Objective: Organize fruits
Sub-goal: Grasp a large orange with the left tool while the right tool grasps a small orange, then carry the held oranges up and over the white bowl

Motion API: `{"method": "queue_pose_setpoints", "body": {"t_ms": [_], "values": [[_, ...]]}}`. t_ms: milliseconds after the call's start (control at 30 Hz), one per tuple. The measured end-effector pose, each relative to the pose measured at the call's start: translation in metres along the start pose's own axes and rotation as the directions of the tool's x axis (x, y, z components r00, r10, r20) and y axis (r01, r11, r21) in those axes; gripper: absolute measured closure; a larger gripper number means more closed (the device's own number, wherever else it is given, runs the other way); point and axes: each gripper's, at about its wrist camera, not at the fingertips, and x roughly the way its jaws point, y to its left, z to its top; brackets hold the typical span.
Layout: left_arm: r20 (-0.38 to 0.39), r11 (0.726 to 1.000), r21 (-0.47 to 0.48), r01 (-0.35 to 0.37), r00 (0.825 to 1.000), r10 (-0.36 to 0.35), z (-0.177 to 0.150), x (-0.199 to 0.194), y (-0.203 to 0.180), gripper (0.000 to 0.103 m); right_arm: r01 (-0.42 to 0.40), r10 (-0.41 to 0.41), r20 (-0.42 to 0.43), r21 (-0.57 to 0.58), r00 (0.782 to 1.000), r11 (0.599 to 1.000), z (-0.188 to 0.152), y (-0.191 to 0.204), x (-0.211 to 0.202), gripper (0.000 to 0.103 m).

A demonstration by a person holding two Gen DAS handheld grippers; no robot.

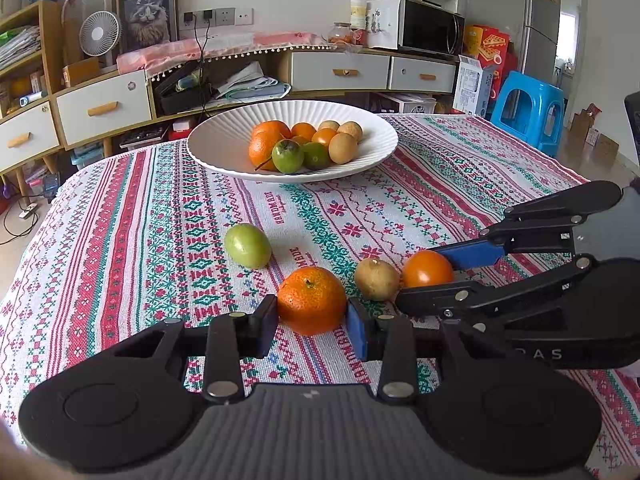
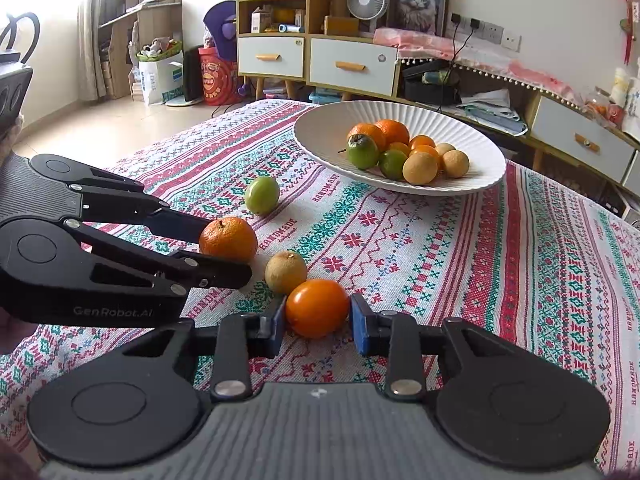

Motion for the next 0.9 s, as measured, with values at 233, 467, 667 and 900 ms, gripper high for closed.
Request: {"method": "queue_pose_setpoints", "body": {"t_ms": [233,467,667,900], "values": [[-0.036,1.0,-0.008,-0.001,0.999,0.001,0.006,0.002,-0.001,0.066,-0.003,0.004,-0.021,0.048,1.0,0.999,0.004,-0.005,-0.001,0.073],[-0.056,1.0,-0.026,0.005,0.998,-0.006,0.015,0.001,-0.002,0.066,0.003,0.0,-0.03,0.087,1.0,0.996,0.015,-0.013,-0.003,0.073],[-0.051,0.999,-0.035,0.007,0.999,-0.009,0.025,-0.002,-0.006,0.066,0.024,-0.02,-0.051,0.091,0.998,0.996,0.021,-0.019,-0.001,0.073],[-0.031,0.999,-0.049,0.014,0.999,-0.015,0.041,-0.004,-0.011,0.066,0.043,-0.04,-0.028,0.111,0.999,0.993,0.031,-0.03,-0.005,0.073]]}}
